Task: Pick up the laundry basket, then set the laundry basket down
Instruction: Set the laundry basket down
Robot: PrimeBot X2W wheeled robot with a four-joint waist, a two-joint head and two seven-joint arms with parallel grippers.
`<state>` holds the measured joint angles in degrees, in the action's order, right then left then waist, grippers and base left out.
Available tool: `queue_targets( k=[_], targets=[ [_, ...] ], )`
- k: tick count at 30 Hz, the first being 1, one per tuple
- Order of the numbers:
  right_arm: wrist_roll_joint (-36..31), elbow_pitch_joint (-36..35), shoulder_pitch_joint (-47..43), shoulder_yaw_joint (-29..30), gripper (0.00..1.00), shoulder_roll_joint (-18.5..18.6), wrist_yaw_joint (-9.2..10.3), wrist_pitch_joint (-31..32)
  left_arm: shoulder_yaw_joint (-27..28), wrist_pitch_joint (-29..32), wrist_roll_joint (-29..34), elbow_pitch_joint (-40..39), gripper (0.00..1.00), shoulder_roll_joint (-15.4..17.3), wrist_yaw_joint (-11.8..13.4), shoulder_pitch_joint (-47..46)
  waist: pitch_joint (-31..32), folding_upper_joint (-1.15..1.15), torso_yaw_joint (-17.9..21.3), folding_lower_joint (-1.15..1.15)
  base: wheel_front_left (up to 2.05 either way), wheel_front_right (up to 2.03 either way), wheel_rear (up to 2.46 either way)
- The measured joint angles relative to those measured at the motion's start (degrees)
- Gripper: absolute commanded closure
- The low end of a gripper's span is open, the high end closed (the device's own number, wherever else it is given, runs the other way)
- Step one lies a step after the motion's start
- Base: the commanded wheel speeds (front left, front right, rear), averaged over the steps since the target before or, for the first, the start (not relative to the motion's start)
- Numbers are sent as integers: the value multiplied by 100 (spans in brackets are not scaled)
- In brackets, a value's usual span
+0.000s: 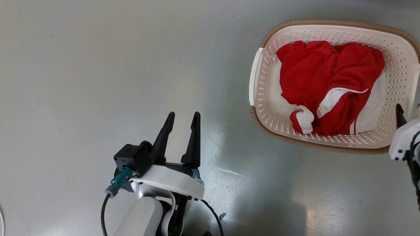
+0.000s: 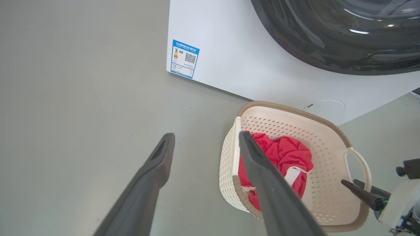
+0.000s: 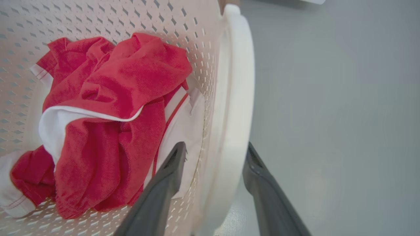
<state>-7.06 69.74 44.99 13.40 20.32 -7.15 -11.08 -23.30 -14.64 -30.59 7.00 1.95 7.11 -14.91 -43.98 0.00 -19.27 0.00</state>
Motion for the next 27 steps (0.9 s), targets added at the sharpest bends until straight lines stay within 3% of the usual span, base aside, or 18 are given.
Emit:
queue_targets(
  k=[1,2,27],
  targets=[
    [5,33,1,-13,85,-18,0,31,-5,0,-13,-3,0,0,1,-8,-1,0,-1,0,0,0,0],
    [19,81,2,-15,99,-43,0,59,-11,0,-15,-9,0,0,1,-17,-1,0,-2,0,0,0,0],
    [524,313,121,-34,100,-374,-24,156,19,0,-10,-90,0,1,27,-90,43,0,215,0,0,0,0]
  ],
)
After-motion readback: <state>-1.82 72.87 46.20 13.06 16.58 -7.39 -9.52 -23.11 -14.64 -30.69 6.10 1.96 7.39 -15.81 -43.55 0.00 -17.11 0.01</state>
